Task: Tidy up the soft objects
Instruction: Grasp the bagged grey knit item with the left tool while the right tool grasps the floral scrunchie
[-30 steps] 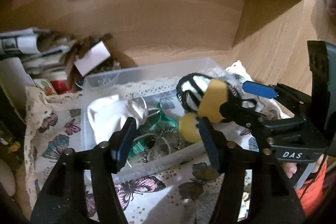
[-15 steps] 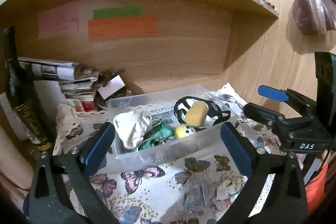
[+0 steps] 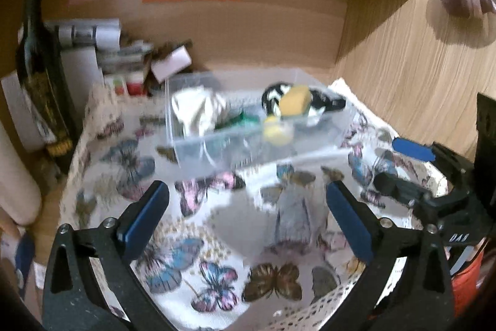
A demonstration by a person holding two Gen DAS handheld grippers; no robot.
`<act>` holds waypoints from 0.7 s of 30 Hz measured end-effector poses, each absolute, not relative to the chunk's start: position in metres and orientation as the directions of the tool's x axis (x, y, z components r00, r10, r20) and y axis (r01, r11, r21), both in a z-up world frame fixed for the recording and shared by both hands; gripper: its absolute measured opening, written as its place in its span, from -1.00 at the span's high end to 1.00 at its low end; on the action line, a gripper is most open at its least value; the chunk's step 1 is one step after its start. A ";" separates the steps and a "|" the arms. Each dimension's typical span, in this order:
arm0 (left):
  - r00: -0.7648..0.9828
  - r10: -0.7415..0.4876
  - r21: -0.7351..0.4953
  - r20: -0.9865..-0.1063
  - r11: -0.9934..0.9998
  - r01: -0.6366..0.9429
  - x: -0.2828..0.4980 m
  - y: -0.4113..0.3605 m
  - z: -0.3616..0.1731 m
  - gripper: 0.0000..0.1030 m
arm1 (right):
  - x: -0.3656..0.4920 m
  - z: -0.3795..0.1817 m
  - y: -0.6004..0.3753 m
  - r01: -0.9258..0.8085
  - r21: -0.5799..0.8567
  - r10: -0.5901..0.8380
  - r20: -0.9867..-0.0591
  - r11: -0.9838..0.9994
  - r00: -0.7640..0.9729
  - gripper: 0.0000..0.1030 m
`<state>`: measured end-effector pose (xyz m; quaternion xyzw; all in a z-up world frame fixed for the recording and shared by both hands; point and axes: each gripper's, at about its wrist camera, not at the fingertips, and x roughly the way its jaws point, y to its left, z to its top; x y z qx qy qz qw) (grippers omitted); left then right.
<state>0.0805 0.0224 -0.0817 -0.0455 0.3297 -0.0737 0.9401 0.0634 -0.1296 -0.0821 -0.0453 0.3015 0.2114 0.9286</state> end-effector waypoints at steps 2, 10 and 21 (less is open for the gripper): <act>0.752 -0.176 -0.143 -0.636 0.984 0.109 0.080 0.022 -0.090 -0.99 | 0.063 -0.092 -0.128 -0.425 0.054 0.369 -0.604 0.903 0.706 -0.65; 0.694 -0.207 -0.154 -0.689 0.978 0.139 0.081 0.010 -0.120 -0.99 | 0.061 -0.126 -0.125 -0.457 0.104 0.395 -0.688 0.884 0.608 -0.12; 0.667 -0.256 -0.172 -0.699 0.966 0.191 0.095 -0.007 -0.132 -0.38 | 0.056 -0.125 -0.131 -0.436 0.101 0.386 -0.668 0.894 0.636 0.70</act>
